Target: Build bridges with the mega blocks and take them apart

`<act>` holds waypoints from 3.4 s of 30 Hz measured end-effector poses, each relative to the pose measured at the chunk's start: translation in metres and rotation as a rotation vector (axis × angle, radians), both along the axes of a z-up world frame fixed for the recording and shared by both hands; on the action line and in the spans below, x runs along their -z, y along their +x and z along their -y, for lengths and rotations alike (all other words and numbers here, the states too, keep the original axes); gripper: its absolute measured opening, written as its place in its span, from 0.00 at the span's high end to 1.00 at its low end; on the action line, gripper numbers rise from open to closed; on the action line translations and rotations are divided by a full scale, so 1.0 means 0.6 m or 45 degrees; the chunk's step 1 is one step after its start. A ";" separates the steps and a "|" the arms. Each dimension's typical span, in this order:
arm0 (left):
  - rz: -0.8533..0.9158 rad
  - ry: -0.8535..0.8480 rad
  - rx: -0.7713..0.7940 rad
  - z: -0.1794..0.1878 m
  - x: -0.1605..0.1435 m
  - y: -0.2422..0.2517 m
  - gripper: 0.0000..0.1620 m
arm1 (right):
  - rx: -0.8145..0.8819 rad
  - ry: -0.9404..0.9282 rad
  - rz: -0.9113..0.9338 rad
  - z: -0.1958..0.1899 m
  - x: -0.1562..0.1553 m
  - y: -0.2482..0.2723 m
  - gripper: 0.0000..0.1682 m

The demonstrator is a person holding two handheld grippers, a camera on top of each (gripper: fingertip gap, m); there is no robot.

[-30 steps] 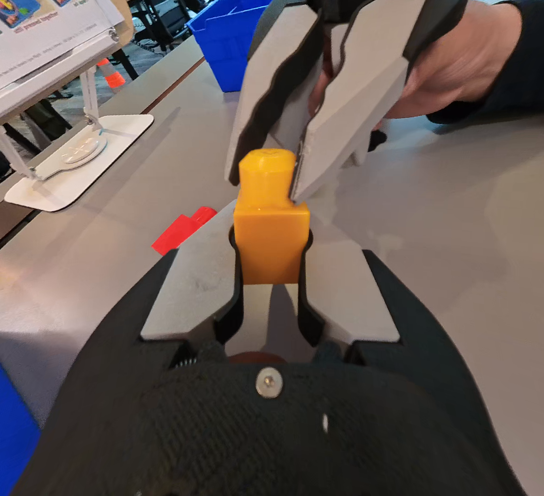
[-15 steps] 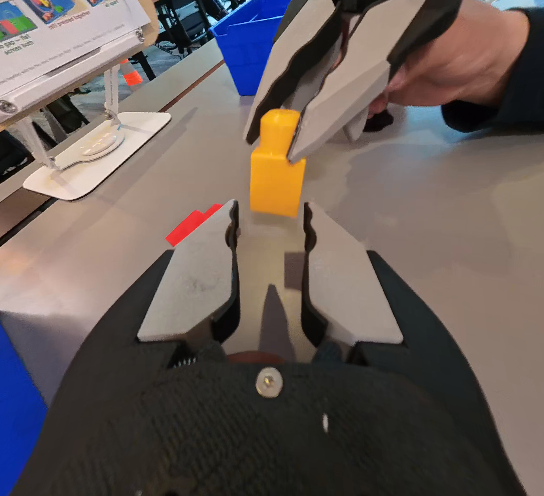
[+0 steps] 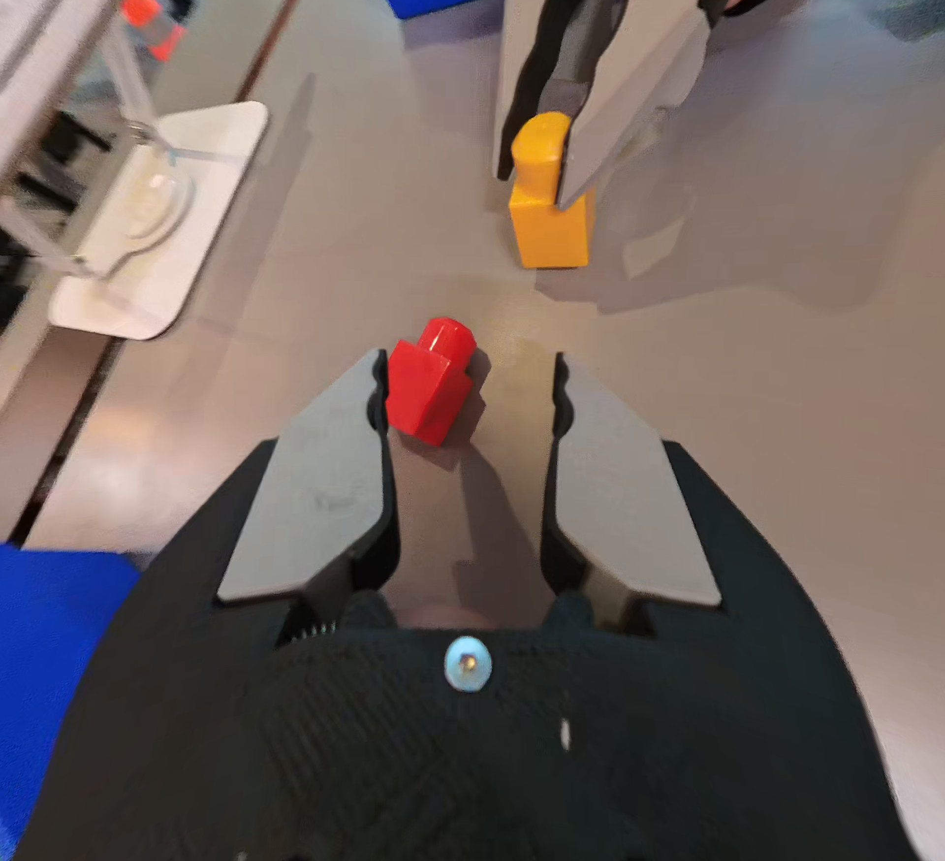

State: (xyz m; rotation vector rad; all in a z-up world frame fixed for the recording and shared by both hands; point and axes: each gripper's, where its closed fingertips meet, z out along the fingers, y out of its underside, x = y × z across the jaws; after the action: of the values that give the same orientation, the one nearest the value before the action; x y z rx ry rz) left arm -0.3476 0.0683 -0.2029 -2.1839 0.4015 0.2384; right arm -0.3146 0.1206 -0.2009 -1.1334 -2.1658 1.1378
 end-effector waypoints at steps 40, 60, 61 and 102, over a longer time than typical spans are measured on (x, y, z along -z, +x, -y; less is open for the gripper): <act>0.214 0.004 -0.086 -0.049 0.051 0.037 0.79 | 0.005 0.038 0.057 0.000 0.018 0.002 0.84; 0.318 0.586 0.186 -0.034 -0.071 0.076 0.79 | -0.142 -0.387 -0.018 0.035 -0.059 0.018 0.80; 0.335 0.623 0.195 -0.031 -0.080 0.077 0.79 | -0.164 -0.444 -0.020 0.041 -0.068 0.020 0.79; 0.064 -0.004 -0.033 -0.026 0.056 0.057 0.69 | -0.014 0.340 0.238 0.064 0.004 -0.007 0.85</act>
State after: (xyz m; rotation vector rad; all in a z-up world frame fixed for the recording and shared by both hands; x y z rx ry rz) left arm -0.3134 0.0838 -0.2363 -2.1945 0.3456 0.1969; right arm -0.3188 0.0822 -0.2035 -1.1457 -2.3809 0.7420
